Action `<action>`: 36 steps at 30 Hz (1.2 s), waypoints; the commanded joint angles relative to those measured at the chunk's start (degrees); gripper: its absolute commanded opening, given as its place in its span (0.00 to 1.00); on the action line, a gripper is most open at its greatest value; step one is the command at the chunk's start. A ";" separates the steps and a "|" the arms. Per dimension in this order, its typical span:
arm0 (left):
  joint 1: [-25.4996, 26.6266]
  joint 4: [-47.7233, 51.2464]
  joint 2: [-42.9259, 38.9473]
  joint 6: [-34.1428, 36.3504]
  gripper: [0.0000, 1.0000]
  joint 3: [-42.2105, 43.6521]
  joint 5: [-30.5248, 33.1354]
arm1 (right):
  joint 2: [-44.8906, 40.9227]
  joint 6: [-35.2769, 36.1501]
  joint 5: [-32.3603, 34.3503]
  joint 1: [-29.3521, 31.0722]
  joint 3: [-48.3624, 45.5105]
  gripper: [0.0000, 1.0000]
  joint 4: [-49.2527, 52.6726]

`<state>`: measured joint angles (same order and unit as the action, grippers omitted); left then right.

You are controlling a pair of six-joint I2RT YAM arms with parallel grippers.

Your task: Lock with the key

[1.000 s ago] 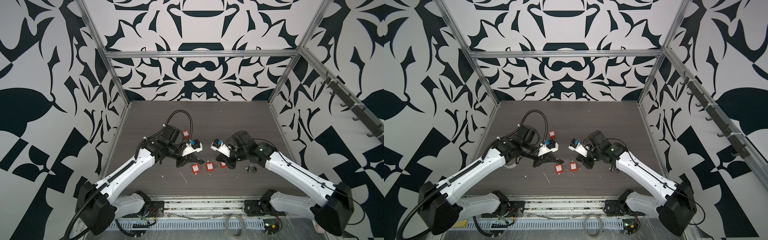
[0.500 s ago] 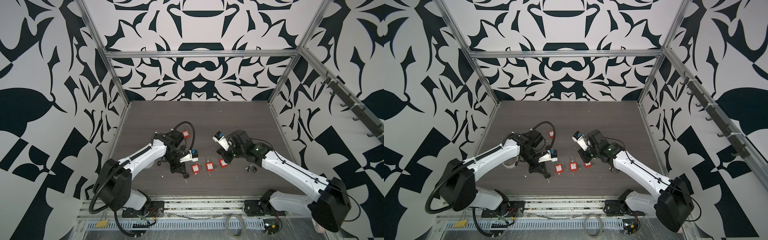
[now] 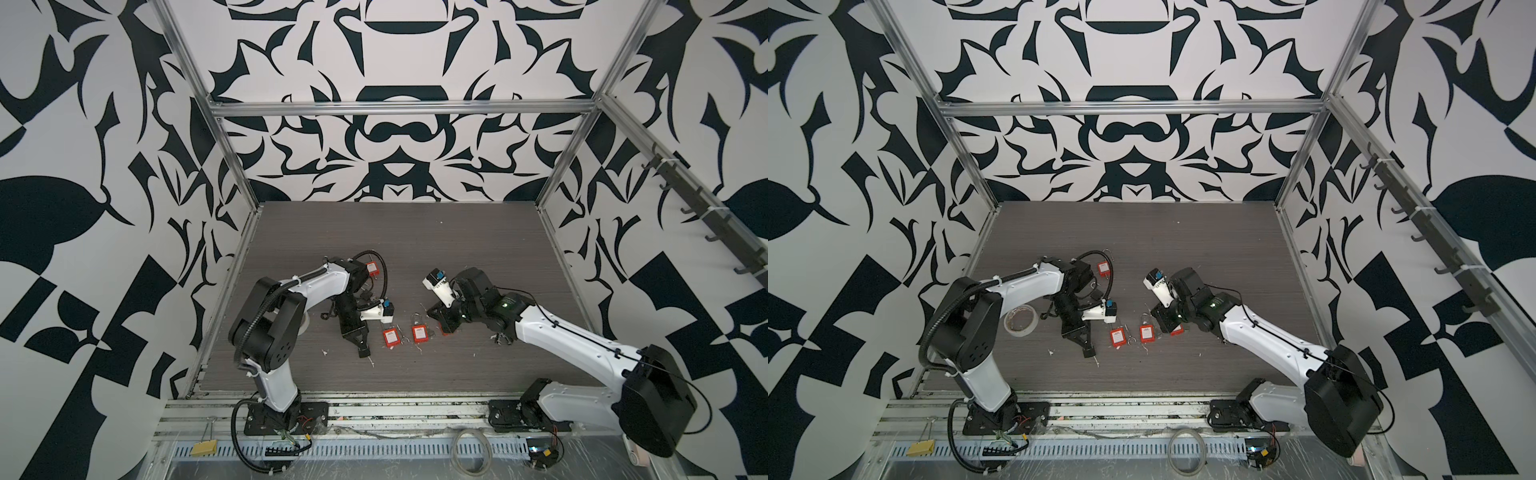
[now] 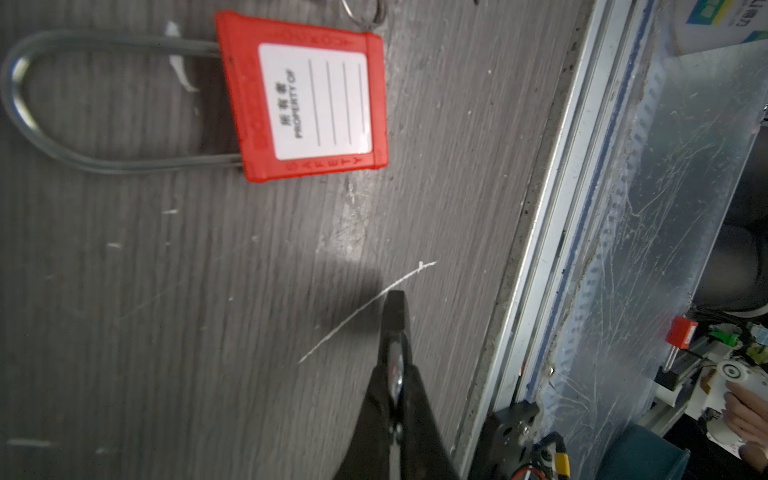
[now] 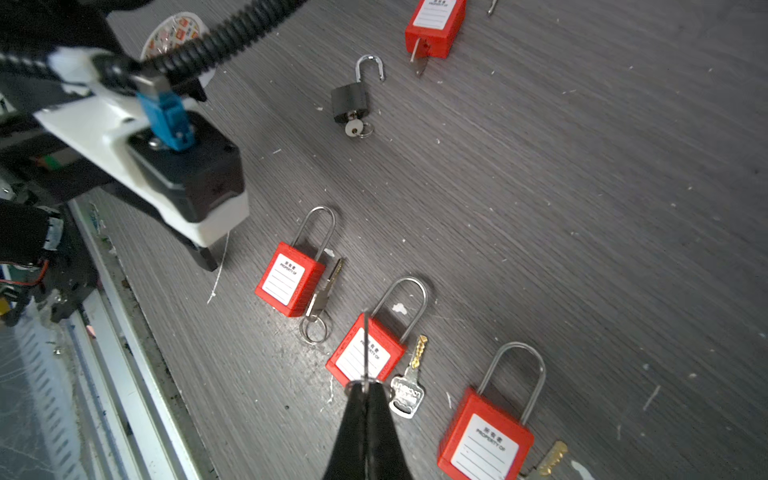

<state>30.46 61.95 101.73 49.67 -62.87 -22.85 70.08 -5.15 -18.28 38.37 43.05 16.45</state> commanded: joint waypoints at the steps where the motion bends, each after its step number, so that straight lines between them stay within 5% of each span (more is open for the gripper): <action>1: -1.43 1.95 0.64 3.90 0.00 -0.94 -0.27 | -0.73 -6.31 -1.58 1.68 2.16 0.00 0.52; 4: -2.72 1.50 1.81 4.84 0.01 -1.44 -0.23 | -1.57 -11.82 -0.91 4.15 2.29 0.00 0.91; 9: -3.46 -1.50 2.24 5.18 0.28 -1.38 0.85 | 0.35 -20.69 0.47 7.49 4.14 0.00 1.74; 17: -4.87 -5.88 -2.10 4.01 0.54 -1.05 1.78 | 7.42 -24.50 2.25 11.27 11.67 0.00 7.40; 26: -14.08 -19.97 -19.31 -7.26 0.59 2.59 -5.78 | 14.32 -37.81 -6.41 12.38 14.81 0.00 -2.05; 36: -22.13 -37.60 -38.44 -27.78 0.63 12.42 -15.01 | 32.64 -40.94 -7.24 16.19 29.46 0.00 6.31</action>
<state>9.93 29.89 65.34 29.08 -51.88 -32.25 100.60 -43.53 -23.99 54.15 69.04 19.75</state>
